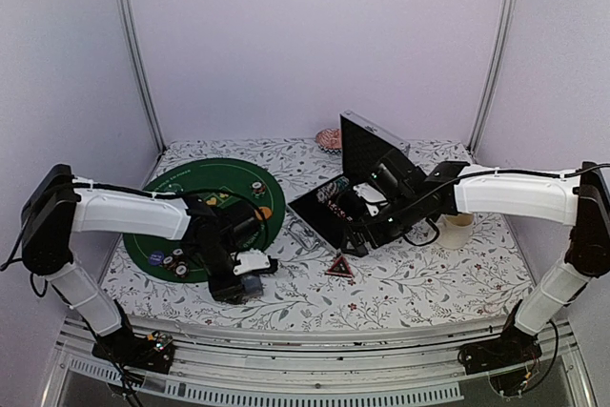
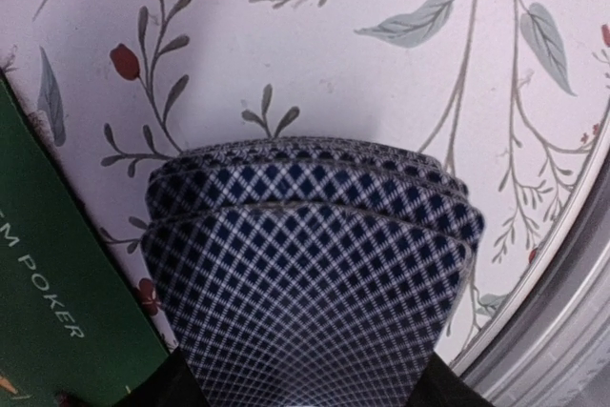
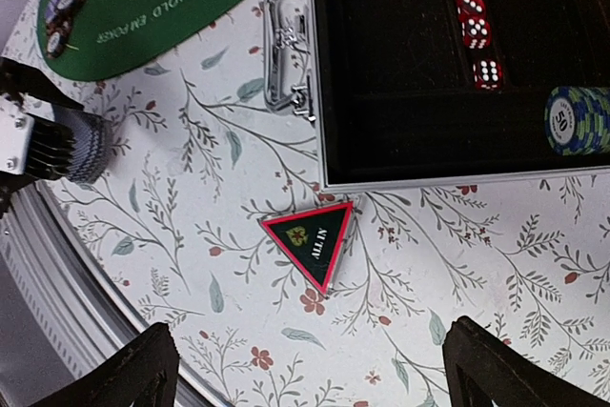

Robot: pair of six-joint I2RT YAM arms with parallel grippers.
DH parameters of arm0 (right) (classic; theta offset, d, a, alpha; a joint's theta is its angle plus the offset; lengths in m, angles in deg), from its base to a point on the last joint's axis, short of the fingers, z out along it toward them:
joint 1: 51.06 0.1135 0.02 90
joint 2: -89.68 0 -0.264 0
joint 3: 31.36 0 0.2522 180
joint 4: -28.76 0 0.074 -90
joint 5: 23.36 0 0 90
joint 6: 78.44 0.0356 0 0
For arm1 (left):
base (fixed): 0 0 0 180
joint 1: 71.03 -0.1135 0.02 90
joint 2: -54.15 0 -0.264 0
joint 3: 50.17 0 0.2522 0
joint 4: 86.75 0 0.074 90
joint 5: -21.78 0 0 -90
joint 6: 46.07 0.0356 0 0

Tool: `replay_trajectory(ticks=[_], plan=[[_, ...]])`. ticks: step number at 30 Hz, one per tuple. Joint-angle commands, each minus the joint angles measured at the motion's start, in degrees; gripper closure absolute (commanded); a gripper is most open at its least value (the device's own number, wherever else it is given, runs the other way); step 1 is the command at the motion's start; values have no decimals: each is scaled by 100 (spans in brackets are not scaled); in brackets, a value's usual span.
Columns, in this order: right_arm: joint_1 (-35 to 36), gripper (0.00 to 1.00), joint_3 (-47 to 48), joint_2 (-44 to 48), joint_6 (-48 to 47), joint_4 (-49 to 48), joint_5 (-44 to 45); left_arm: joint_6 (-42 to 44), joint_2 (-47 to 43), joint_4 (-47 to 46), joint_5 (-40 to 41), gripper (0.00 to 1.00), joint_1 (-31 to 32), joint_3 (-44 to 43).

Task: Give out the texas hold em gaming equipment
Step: Pick up the face-down deck piles from the center of the board, then adjust the face-down deck piles.

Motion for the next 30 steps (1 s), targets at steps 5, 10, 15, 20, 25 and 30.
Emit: replay_trajectory(ticks=[5,10,15,20,25,30], plan=[[-374,1,-383,610,373,-1204,-1613,-60,-265,165,267,46,92,-475],[-631,1,-679,646,855,-2115,-2651,-146,-441,712,418,46,142,-1223],[-762,1,-502,163,1339,-2762,-3120,-180,-590,1226,557,46,196,-1936],[-702,2,-296,-454,1938,-3845,-3991,-192,-649,1357,665,46,262,-2338],[-499,3,160,-921,2033,-3992,-4121,-155,-613,1366,768,46,302,-2460],[-292,4,667,-1427,2077,-4111,-4316,-156,-547,1371,822,46,322,-2565]])
